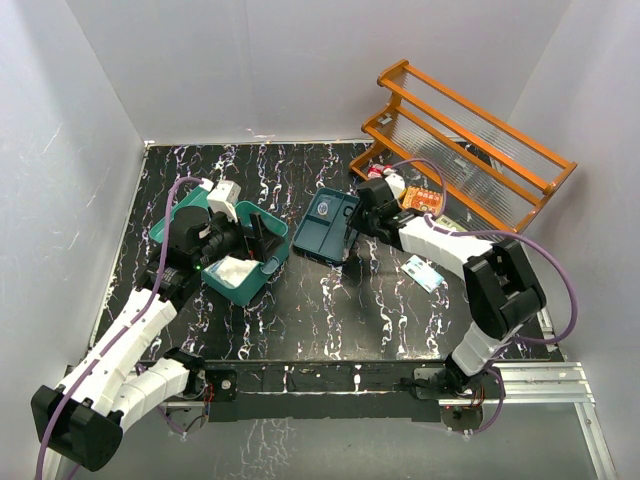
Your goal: Organize the medicine kit
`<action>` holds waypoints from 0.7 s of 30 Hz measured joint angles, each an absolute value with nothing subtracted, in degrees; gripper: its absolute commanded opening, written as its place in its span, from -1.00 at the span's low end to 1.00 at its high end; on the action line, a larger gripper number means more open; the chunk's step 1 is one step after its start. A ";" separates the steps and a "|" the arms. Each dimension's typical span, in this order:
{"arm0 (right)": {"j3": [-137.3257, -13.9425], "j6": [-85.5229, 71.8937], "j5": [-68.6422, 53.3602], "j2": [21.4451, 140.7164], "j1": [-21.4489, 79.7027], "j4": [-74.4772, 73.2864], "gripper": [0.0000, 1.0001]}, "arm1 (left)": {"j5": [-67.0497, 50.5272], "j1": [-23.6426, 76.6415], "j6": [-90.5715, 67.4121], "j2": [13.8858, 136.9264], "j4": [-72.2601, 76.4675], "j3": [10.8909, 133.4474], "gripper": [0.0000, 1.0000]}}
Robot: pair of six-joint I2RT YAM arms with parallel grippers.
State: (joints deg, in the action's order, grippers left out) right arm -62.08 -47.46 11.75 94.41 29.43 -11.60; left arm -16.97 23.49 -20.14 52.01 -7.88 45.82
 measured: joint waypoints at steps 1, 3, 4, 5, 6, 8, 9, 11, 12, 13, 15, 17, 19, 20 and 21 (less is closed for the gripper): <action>-62.41 -48.38 12.64 95.11 29.98 -11.62 -0.87 | -16.95 23.49 -20.14 51.96 -7.90 45.82 0.86; -63.13 -49.74 14.48 96.57 30.83 -11.66 -0.87 | -16.95 23.49 -20.14 51.86 -8.14 45.84 0.86; -63.59 -50.17 15.33 97.43 31.16 -11.66 -0.87 | -16.95 23.49 -20.14 51.79 -8.23 45.87 0.86; -64.03 -50.61 16.08 98.26 31.38 -11.73 -0.86 | -16.95 23.49 -20.14 51.75 -8.27 45.87 0.86; -64.47 -51.05 16.91 99.11 31.55 -11.77 -0.86 | -16.95 23.49 -20.14 51.75 -8.27 45.87 0.86; -65.60 -51.53 18.41 100.90 31.90 -11.79 -0.85 | -16.95 23.49 -20.14 51.75 -8.29 45.91 0.86; -66.24 -51.72 19.11 101.91 31.97 -11.79 -0.84 | -16.93 23.49 -20.14 51.75 -8.32 45.95 0.86; -67.24 -52.25 20.49 103.83 32.21 -11.99 -0.83 | -16.93 23.49 -20.14 51.75 -8.32 46.06 0.86; -67.66 -52.45 20.95 104.60 32.27 -12.08 -0.82 | -16.95 23.49 -20.14 51.75 -8.32 46.09 0.86; -68.20 -52.56 21.47 105.54 32.32 -12.21 -0.81 | -16.95 23.49 -20.16 51.75 -8.32 46.09 0.86; -69.38 -52.64 22.50 107.26 32.36 -12.60 -0.75 | -16.93 23.49 -20.16 51.75 -8.34 46.09 0.86; -71.02 -52.58 23.42 108.62 32.36 -13.37 -0.59 | -16.93 23.49 -20.14 51.75 -8.40 46.15 0.86; -73.17 -52.40 23.99 109.97 32.36 -14.28 -0.42 | -16.93 23.49 -20.14 51.75 -8.54 46.26 0.86; -74.02 -52.31 24.12 110.45 32.38 -14.66 -0.35 | -16.93 23.49 -20.14 51.75 -8.69 46.37 0.86; -74.48 -52.16 24.14 110.63 32.38 -14.90 -0.26 | -16.93 23.49 -20.14 51.75 -8.84 46.46 0.86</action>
